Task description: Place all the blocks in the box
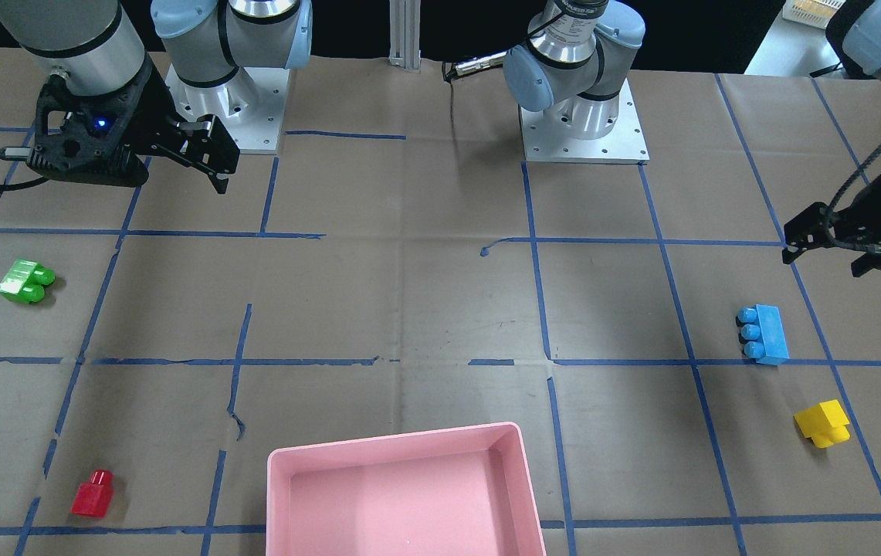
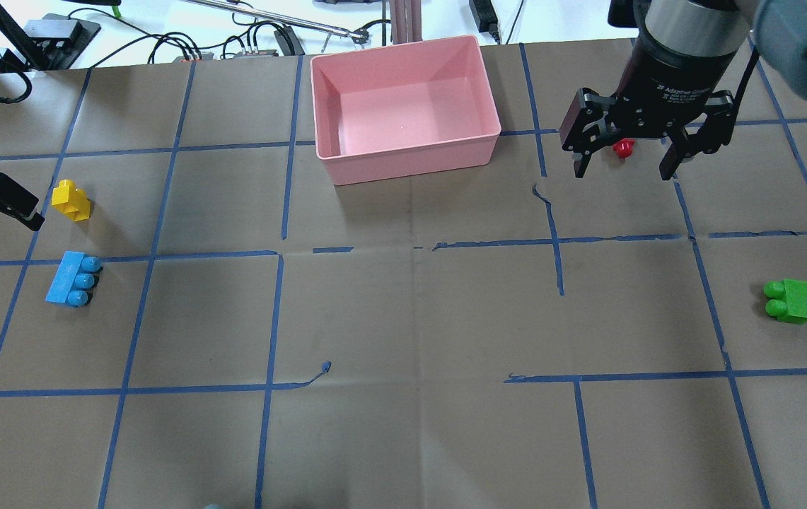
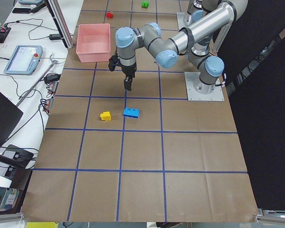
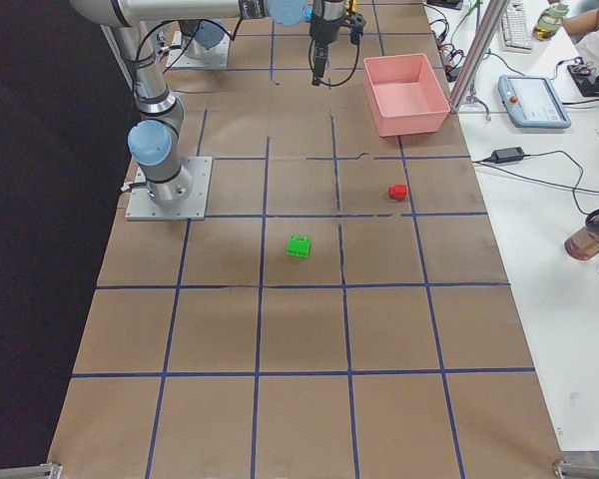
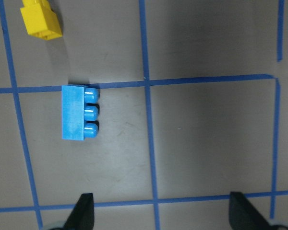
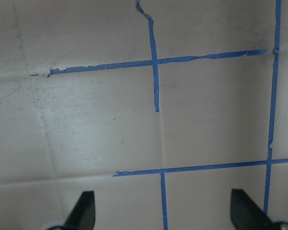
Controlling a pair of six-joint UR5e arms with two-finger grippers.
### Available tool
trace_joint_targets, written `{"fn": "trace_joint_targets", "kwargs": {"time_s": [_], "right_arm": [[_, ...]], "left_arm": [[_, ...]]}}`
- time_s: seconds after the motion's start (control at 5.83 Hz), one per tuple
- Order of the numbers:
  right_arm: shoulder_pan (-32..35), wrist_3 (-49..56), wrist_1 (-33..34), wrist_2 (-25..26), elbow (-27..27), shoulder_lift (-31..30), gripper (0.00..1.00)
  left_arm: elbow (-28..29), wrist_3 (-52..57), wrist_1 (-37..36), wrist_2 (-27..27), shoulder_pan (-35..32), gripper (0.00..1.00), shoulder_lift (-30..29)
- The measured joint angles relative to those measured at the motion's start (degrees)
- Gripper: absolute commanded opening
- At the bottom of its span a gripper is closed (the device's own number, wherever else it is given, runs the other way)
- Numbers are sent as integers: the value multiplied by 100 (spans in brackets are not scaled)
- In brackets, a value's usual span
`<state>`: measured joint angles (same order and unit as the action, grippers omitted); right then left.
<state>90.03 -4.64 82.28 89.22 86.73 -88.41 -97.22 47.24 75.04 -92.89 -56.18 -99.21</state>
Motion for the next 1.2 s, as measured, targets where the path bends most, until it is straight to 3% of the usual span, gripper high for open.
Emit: {"fn": "trace_joint_targets", "kwargs": {"time_s": [0.34,0.69,1.03,1.2], "right_arm": [[-285,600,60,25,27,19,100],[-1551,2005,73,73,48,31,100],[-2947,3234,464,583,68,245,100],[-3496,3805,729,666,183,403,100]], "left_arm": [[-402,567,-939,76,406,99,-588],[-1007,662,-2091,307,447,99,-1027],[-1123,696,-2560,525,450,99,-1394],[-1129,702,-2608,531,450,85,-1510]]}}
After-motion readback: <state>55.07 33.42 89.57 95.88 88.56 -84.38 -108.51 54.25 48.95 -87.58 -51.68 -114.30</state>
